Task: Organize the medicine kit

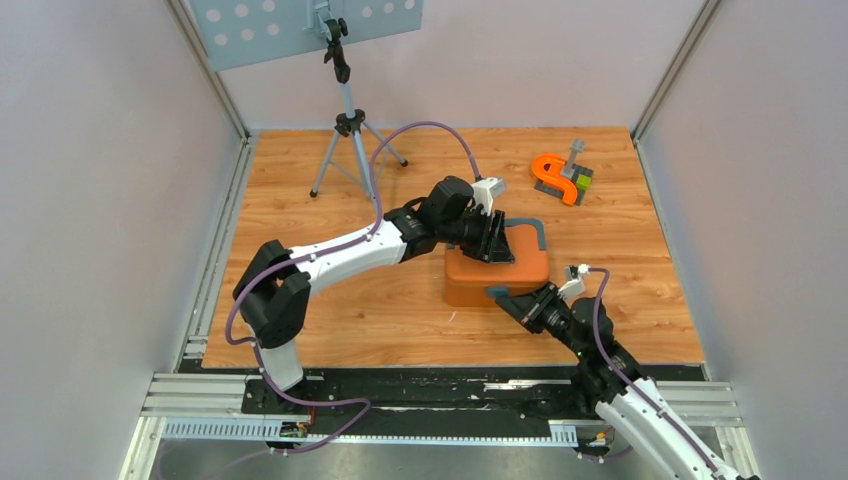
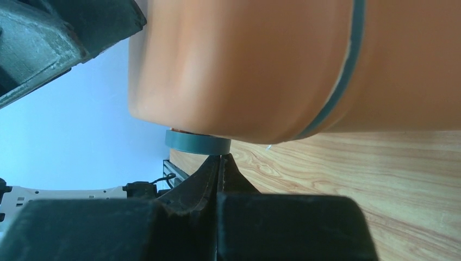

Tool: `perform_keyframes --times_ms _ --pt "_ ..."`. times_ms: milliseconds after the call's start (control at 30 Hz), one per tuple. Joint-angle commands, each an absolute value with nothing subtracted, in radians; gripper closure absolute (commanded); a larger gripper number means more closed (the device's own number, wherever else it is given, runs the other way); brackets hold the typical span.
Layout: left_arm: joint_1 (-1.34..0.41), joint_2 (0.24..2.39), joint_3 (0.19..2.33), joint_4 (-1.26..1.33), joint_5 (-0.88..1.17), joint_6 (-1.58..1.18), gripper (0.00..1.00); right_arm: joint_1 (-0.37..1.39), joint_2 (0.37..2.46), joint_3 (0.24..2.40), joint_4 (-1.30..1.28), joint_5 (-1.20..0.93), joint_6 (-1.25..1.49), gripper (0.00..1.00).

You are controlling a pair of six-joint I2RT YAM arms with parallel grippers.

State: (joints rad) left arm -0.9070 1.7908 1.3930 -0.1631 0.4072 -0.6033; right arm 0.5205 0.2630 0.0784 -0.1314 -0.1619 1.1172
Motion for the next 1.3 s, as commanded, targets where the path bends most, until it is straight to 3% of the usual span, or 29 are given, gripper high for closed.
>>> perform_keyframes --times_ms 0,500,800,867,1033,1167,1267 --pt "-0.913 1.885 1.312 -0.361 0.371 -0.589 0.49 0.520 0.284 0.072 -0.021 -0.103 1.125 0.99" --pt "-0.913 1.917 1.268 -0.351 0.379 -0.594 0.50 0.518 0.384 0.075 0.144 -0.041 1.102 1.00" --pt "-0.914 1.857 1.297 -0.403 0.350 -0.577 0.50 0.518 0.308 0.140 -0.033 -0.092 1.080 0.97" --pt "-0.914 1.832 1.328 -0.441 0.320 -0.563 0.50 0.518 0.283 0.191 -0.139 -0.107 1.047 0.86" --pt "-0.914 1.741 1.379 -0.509 0.255 -0.530 0.48 0.518 0.259 0.354 -0.402 -0.097 0.954 0.43" --pt "-0.913 1.643 1.404 -0.546 0.176 -0.516 0.39 0.518 0.322 0.541 -0.551 0.013 0.845 0.14" --pt "-0.912 1.577 1.427 -0.593 0.102 -0.497 0.27 0.518 0.428 0.701 -0.638 0.172 0.749 0.02"
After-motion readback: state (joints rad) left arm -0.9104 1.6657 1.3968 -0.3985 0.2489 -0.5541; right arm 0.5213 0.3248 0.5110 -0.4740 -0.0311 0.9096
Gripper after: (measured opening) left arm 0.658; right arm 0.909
